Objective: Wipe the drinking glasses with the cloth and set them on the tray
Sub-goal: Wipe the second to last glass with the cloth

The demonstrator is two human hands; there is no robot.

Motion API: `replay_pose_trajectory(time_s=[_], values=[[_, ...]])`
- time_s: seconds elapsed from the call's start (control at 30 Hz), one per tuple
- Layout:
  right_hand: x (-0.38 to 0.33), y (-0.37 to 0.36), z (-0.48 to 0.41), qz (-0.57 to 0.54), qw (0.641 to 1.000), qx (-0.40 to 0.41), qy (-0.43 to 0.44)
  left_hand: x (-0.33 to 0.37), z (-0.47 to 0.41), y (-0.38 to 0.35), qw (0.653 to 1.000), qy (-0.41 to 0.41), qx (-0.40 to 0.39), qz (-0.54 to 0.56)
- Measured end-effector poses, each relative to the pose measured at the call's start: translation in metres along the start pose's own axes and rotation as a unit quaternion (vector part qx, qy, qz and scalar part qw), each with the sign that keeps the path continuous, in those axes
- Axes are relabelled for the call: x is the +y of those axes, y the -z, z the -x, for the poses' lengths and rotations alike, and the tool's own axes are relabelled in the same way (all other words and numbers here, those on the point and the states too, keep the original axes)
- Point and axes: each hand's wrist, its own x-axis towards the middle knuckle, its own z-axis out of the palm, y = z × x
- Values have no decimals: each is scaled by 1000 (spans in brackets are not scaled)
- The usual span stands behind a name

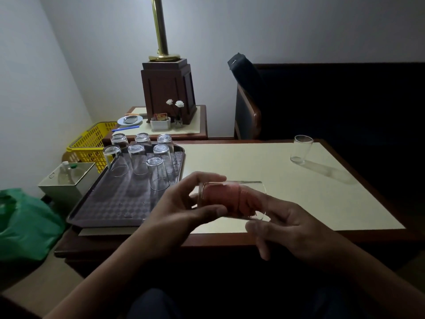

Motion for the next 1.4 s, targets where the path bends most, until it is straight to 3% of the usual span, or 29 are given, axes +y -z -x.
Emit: replay_pose_trajectory(time_s=[0.13,0.2,0.27,0.33,0.43,0.57,0.63,0.73,0.83,1.03,1.2,1.27,1.4], values=[[-1,3,-1,2,1000,0,-4,-5,3,0,998,-41,-3,-39],[1,4,1,-7,1000,14,-9,-6,2,-2,1000,16,1,-9],[5,4,1,12,1000,15,-5,0,0,-6,987,116,-27,112],[7,3,1,52,999,-2,12,1,-2,-6,970,155,-24,184],[5,3,2,0,999,-31,-14,-2,-2,-1,978,99,-7,181],[-2,3,1,-20,1000,-7,2,-2,3,-1,998,-20,-42,30],[-1,4,2,-32,999,17,-2,-3,3,-4,998,-7,-33,45],[3,4,6,-31,999,28,-5,-2,1,-8,988,87,-31,124],[5,3,6,12,1000,17,21,-3,0,-7,986,123,-32,109],[3,-2,6,-43,998,-33,13,-3,3,3,997,-53,-30,-57],[2,0,6,-78,997,-9,15,-5,5,-2,993,-70,-21,-94],[1,1,7,-84,996,-1,14,-3,3,-4,997,-35,-8,-74],[1,1,7,-61,998,1,14,6,1,-6,993,84,-19,84]])
